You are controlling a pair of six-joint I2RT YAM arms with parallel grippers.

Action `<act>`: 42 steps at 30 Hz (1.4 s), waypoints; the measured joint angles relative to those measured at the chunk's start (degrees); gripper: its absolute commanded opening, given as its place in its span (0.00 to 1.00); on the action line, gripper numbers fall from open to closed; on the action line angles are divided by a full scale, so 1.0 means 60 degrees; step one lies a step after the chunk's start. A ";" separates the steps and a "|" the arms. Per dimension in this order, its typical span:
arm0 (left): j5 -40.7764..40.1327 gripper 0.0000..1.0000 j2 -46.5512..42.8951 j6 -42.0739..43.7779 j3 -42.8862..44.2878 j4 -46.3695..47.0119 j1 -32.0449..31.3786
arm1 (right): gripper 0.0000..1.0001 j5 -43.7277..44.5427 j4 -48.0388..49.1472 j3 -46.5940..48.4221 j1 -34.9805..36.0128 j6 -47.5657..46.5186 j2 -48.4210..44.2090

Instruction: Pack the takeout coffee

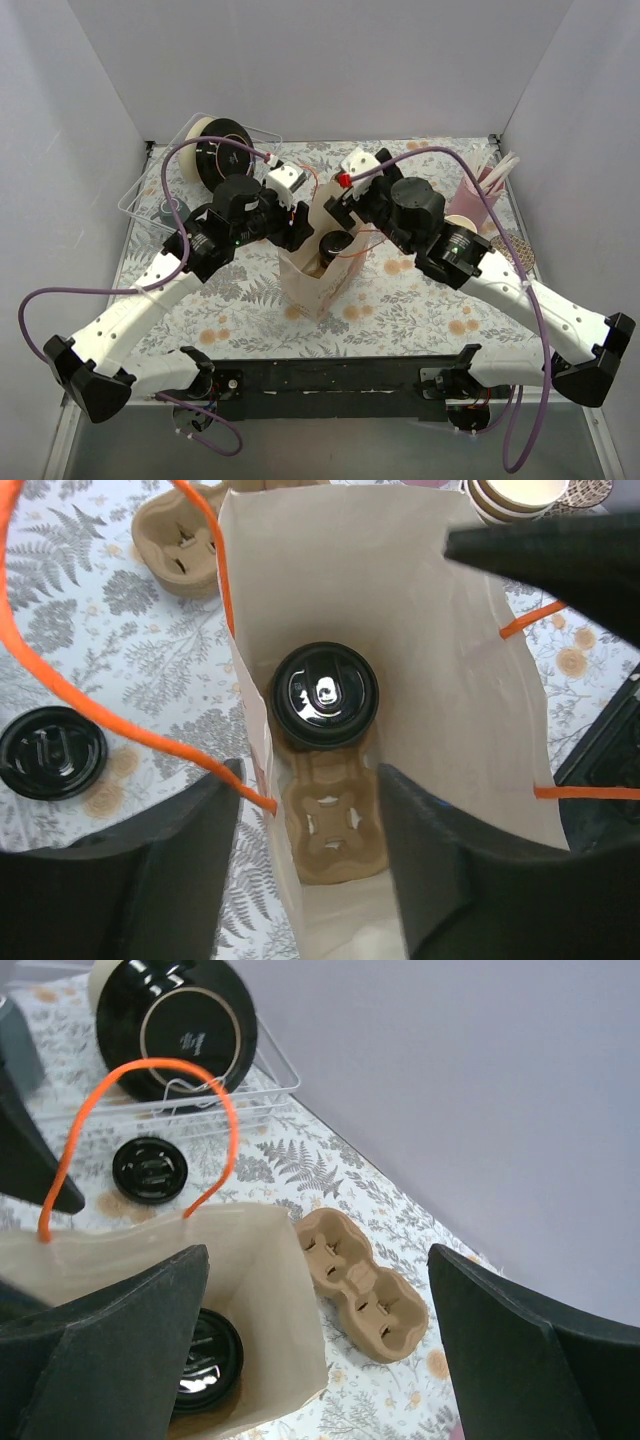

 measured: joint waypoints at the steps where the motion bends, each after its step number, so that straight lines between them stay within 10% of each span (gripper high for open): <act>1: -0.0047 0.70 0.0000 -0.0004 0.0058 -0.0022 0.0000 | 0.99 0.0273 -0.0047 0.0288 0.0000 0.0240 0.0178; 6: -0.0397 0.98 -0.0022 -0.0124 0.0565 -0.0193 0.0000 | 0.98 0.1311 -0.0437 0.1785 -0.0007 0.1198 0.0882; 14: -0.0769 0.98 -0.0667 -0.0412 0.0900 -0.0270 0.0000 | 0.88 0.2579 -0.1759 0.4401 -0.0528 0.2328 0.2127; 20: -0.1457 0.98 -0.1468 -0.1388 0.1304 -0.0747 0.0000 | 0.70 0.2277 -0.4492 0.7595 -0.3501 0.3861 0.4346; 27: -0.1861 0.98 -0.2299 -0.2401 0.1264 -0.2036 0.0000 | 0.43 0.1738 -0.6135 0.6757 -0.6714 0.4900 0.4513; 42: -0.2758 0.98 -0.5125 -0.4841 -0.0506 -0.2779 0.0000 | 0.44 0.0397 -0.7198 0.4080 -0.9504 0.4827 0.3869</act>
